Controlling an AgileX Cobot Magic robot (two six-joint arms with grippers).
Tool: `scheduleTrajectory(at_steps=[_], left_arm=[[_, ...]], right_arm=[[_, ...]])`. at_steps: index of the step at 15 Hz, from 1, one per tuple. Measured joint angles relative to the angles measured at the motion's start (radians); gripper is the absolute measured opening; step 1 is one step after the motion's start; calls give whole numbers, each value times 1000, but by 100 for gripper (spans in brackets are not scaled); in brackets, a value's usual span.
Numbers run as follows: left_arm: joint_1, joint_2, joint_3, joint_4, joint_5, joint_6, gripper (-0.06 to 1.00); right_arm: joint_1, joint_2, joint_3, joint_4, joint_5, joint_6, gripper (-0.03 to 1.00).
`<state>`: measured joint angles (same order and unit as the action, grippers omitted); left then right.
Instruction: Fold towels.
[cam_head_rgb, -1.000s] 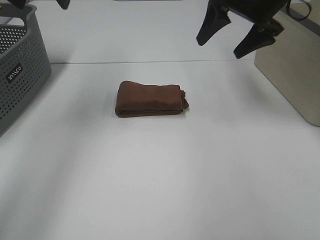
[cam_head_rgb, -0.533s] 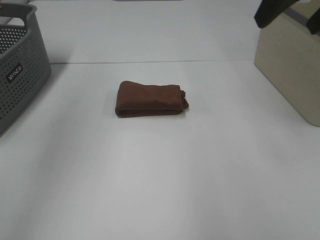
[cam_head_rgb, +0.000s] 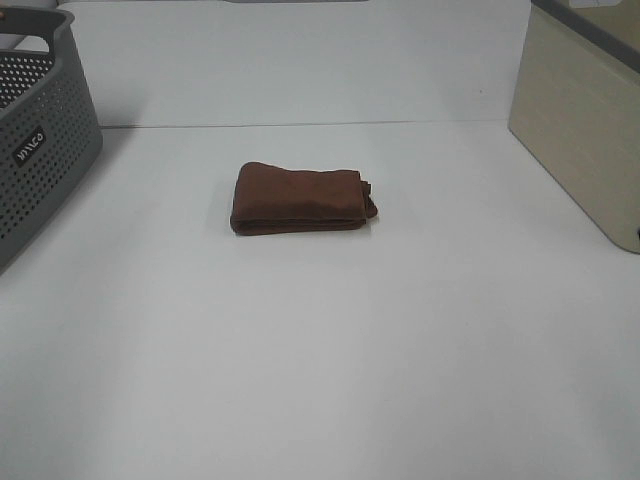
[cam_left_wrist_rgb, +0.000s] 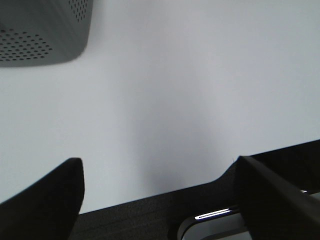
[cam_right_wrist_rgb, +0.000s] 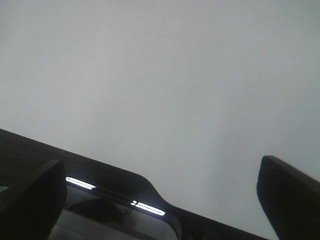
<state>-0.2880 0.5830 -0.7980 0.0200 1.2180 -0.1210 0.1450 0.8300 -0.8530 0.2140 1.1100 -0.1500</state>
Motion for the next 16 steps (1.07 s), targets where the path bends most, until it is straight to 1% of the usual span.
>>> scheduleTrajectory(at_steps=[1,2,3,6,7,10,13,16], left_arm=[[0,-106,66,-10,1,27,77],[0,-309,162,-44,3,97,77],[0,-357,182,-56,3,113,77],[0,-542,248,-122,2,170,77],[0,-574,249,-136,-7,191,77],[0,-587,257,-163,-61,234,77],[0,-587,283,-171,-129,243,77],[0,-586,297,-182,-156,248,77]], right_arm=[[0,-96,80,-17,-28,0,97],[0,-284,210,-58,-58,-1,97],[0,-322,232,-63,-60,-1,97],[0,-574,334,-75,-60,-9,97],[0,-635,343,-76,-57,-10,97],[0,-761,348,-88,-52,-10,97],[0,-779,348,-107,-50,-10,97],[0,-779,348,-108,-50,-10,97]])
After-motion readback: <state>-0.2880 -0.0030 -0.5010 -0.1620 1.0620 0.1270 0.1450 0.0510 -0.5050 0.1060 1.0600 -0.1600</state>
